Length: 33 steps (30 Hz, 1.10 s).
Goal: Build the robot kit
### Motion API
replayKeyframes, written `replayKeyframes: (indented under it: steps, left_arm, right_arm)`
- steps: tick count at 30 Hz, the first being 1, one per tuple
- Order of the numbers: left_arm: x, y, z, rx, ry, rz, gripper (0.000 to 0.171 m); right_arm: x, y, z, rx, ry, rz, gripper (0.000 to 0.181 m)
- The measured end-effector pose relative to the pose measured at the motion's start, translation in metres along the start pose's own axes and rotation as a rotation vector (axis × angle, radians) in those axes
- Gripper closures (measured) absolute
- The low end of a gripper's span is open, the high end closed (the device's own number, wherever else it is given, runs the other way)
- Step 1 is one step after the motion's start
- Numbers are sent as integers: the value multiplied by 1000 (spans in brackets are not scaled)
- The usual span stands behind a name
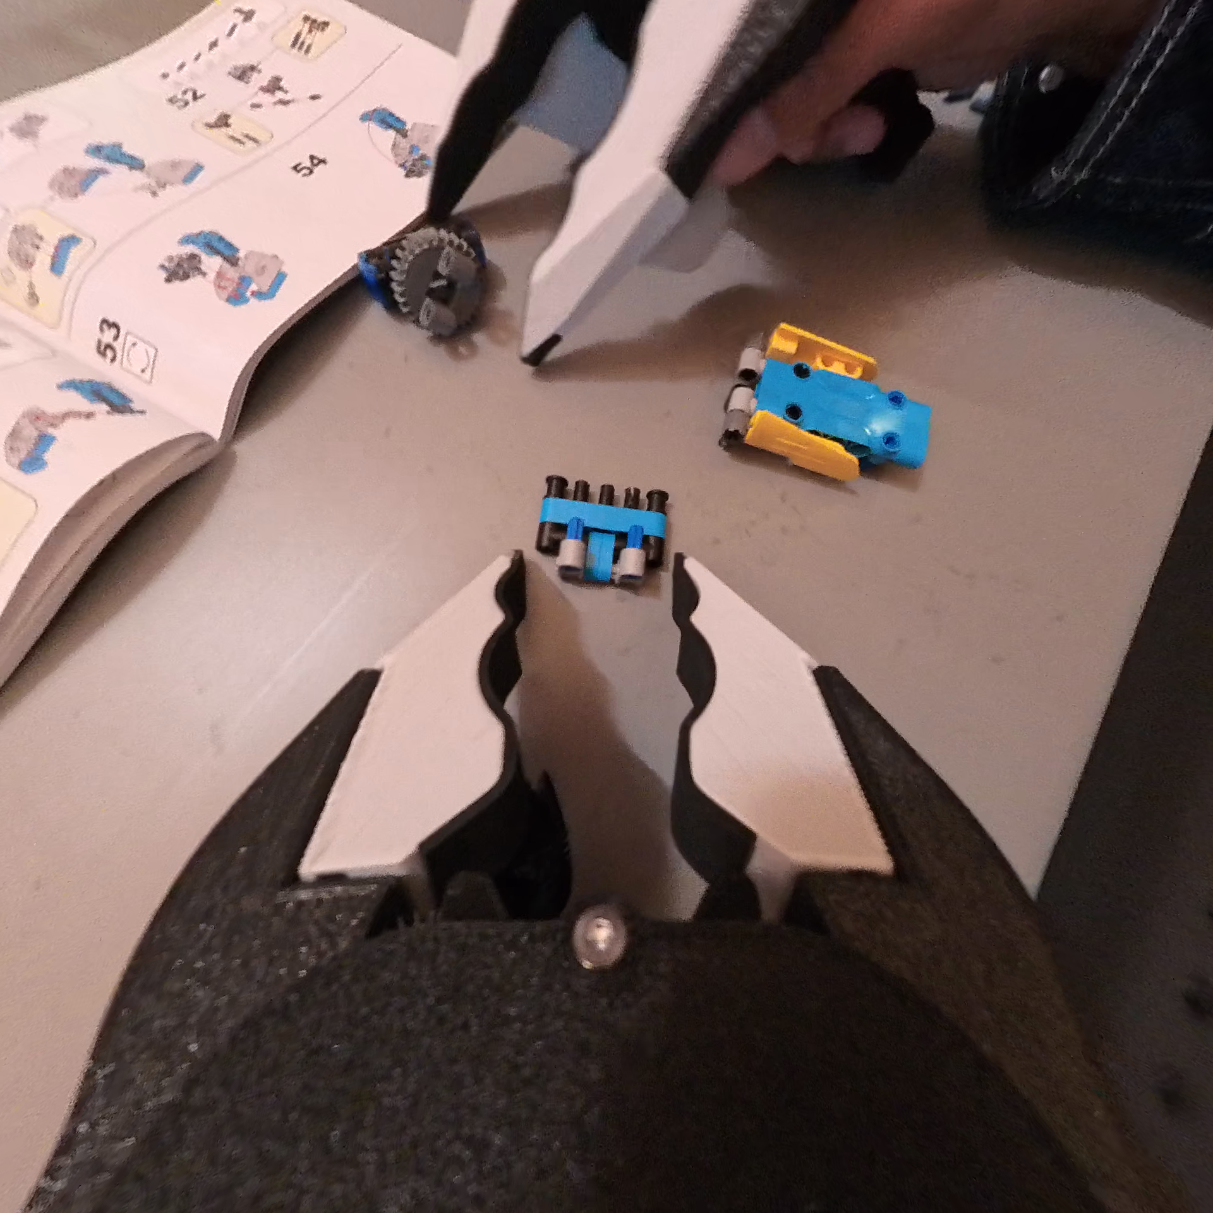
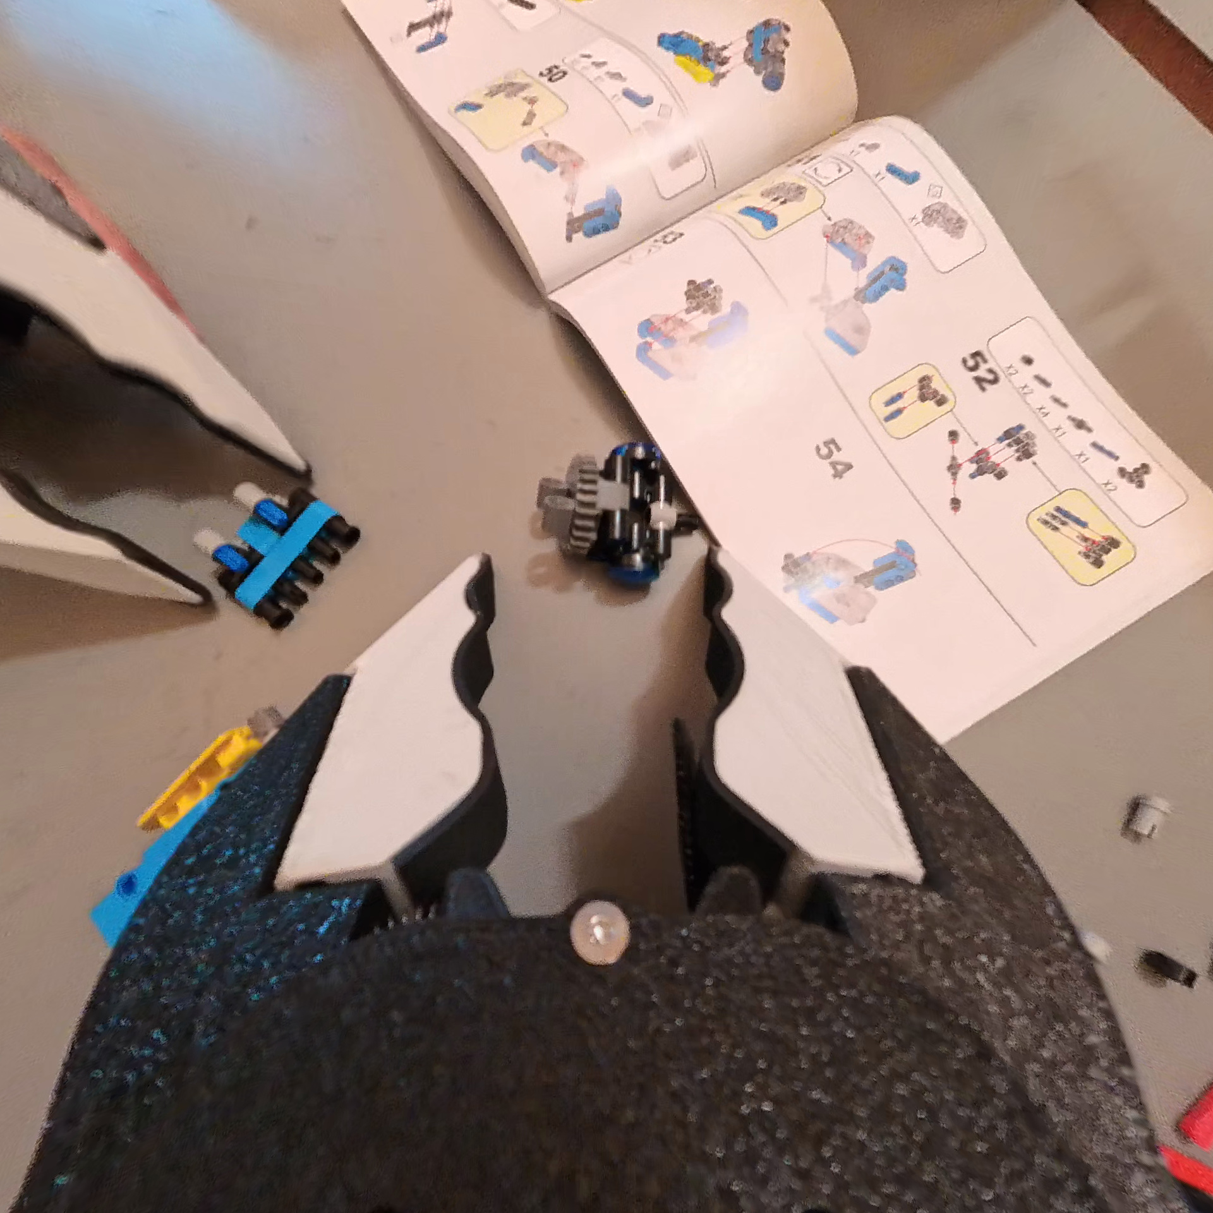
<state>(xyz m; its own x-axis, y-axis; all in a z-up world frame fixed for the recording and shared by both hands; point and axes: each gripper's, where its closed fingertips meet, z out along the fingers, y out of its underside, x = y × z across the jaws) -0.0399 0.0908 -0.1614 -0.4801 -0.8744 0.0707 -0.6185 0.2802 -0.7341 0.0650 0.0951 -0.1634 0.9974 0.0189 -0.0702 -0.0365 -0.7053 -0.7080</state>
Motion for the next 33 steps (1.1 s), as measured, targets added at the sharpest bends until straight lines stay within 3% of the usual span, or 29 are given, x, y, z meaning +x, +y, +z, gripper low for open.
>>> replayKeyframes:
  steps: [6,8,12,14,18,21,24,27,29,33]
  left_arm:
    - [-2,-2,4,-9,-37,83,134]
    - [-9,0,2,-8,-64,67,139]
    - [-10,1,1,-7,-25,2,138]
    - [-10,1,1,-7,-33,-6,138]
    - [-15,-17,-10,90,-25,-83,122]
    - [-11,-50,-26,236,152,-250,111]
    - [1,-72,-36,320,354,-361,108]
    - [1,-75,-31,324,358,-388,121]
    - [-4,-69,-27,298,306,-370,142]
    - [-10,-63,-28,278,252,-316,144]
  right_arm:
    - [-4,-10,5,3,77,-151,145]
    - [-11,-14,-3,33,137,-297,146]
    - [-21,-20,-21,48,429,-756,147]
    - [-26,-20,-20,27,495,-881,147]
    - [-39,-39,-33,136,553,-960,147]
    - [-53,-55,-46,234,618,-1026,147]
    - [-63,-60,-49,242,702,-1114,147]
    - [-70,-61,-48,230,759,-1178,147]
    - [-71,-62,-46,226,766,-1188,147]
    - [-72,-62,-42,272,685,-1056,141]
